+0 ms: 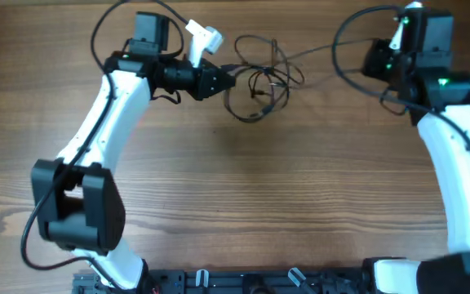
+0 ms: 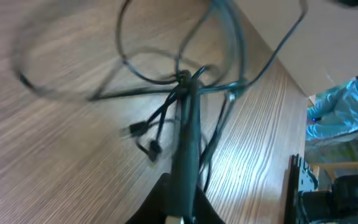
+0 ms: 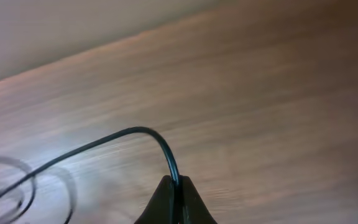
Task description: Untangle cables
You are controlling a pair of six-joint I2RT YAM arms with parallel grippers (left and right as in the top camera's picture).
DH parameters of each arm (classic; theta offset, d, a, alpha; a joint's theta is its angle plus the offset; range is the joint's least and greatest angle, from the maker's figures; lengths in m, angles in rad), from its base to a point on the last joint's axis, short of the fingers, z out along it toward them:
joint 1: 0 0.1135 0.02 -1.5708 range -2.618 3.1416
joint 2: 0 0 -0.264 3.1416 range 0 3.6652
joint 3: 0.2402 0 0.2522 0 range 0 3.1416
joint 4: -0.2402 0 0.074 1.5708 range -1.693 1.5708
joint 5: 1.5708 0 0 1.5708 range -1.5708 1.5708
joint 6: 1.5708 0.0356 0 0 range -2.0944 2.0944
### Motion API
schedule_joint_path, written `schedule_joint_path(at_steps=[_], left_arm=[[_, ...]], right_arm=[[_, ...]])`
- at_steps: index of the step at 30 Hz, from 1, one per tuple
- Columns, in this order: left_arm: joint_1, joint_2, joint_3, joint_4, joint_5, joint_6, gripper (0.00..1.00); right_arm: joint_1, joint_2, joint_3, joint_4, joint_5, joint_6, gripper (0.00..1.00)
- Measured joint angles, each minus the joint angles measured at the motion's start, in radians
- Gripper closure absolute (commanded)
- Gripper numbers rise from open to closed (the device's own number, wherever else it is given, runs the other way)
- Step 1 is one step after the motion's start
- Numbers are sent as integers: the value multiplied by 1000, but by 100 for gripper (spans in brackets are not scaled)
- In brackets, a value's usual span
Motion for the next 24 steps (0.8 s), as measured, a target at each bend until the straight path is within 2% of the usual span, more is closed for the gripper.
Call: schedule_joint_path(at_steps=[7,11,13,16,17,20,22,24], left_arm=[[23,-24,0,-42,0,0,90],[23,-24,0,-48,0,0,87],[23,-24,0,-51,0,0,83],[23,-24,0,-57,0,0,77],[23,-24,0,-59,0,0,75],[23,-24,0,-59,-11,-1,64],[23,-24,0,-60,-28,-2,52],[23,-24,0,-58,-37,0,47]], right_arm=[[-138,100,0,-40,39,38,96],[-138,114,0,-64,48,39,95],[-133,114,0,-64,48,39,54],[-132,121,0,-72,20,22,39],[-132,129,0,-71,-4,0,37],[-108,166,-3,-27,-70,-92,23],[-63,167,-3,0,-92,-158,18],[-17,167,-3,0,-118,-217,17]])
